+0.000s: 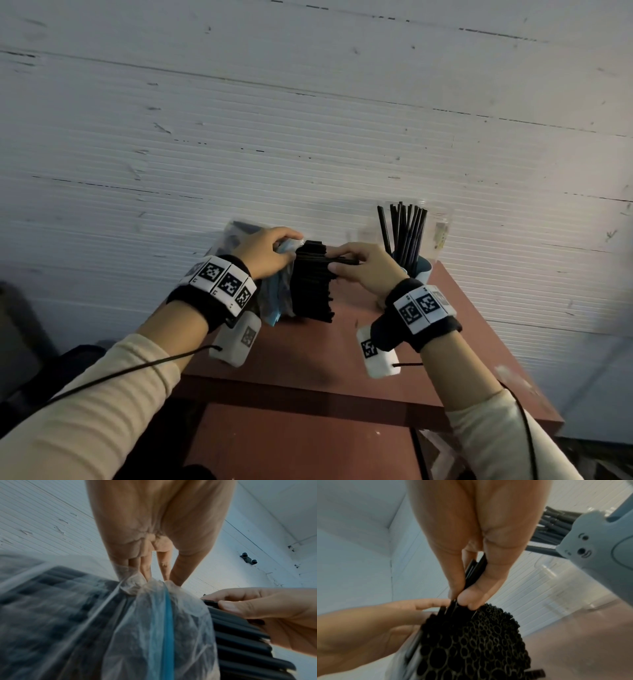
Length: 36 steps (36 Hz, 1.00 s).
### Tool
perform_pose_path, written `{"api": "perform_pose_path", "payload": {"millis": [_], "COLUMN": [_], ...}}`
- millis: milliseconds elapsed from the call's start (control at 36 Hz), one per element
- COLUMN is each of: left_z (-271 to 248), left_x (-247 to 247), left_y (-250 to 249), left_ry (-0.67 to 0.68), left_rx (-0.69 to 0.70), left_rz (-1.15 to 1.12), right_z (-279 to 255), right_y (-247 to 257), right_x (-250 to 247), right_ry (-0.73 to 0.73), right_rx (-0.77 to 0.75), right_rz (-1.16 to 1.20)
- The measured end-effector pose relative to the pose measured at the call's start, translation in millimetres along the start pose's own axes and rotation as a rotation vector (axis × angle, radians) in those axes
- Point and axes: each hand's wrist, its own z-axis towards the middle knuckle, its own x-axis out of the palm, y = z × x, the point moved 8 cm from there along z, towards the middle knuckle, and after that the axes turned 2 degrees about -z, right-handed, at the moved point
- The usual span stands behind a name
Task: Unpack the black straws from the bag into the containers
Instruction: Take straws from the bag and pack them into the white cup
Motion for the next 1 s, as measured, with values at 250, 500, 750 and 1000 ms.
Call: {"api": "perform_pose_path", "payload": {"millis": [250,500,750,1000], "left_z": [-2,-4,-6,-5], "left_x": [1,-1,0,28], "left_y": [-4,-8,-12,-73], "left_ry": [-0.011,-0.009,-0.022,0.036], "left_rx": [-0.021,-0.017,-0.008,0.237], "left_rz": [0.002,-0.004,0.054,0.193], "right_z": [-1,2,-9,-38], "right_y": [-1,0,-1,9], "right_x": [17,10,-13,-53], "right_ry": [0.107,0.035,-0.006,-0.081], "right_rx": [0.035,0.038,0.012,-0.006], "right_rz": [0.131,0.187,0.158,0.0]}}
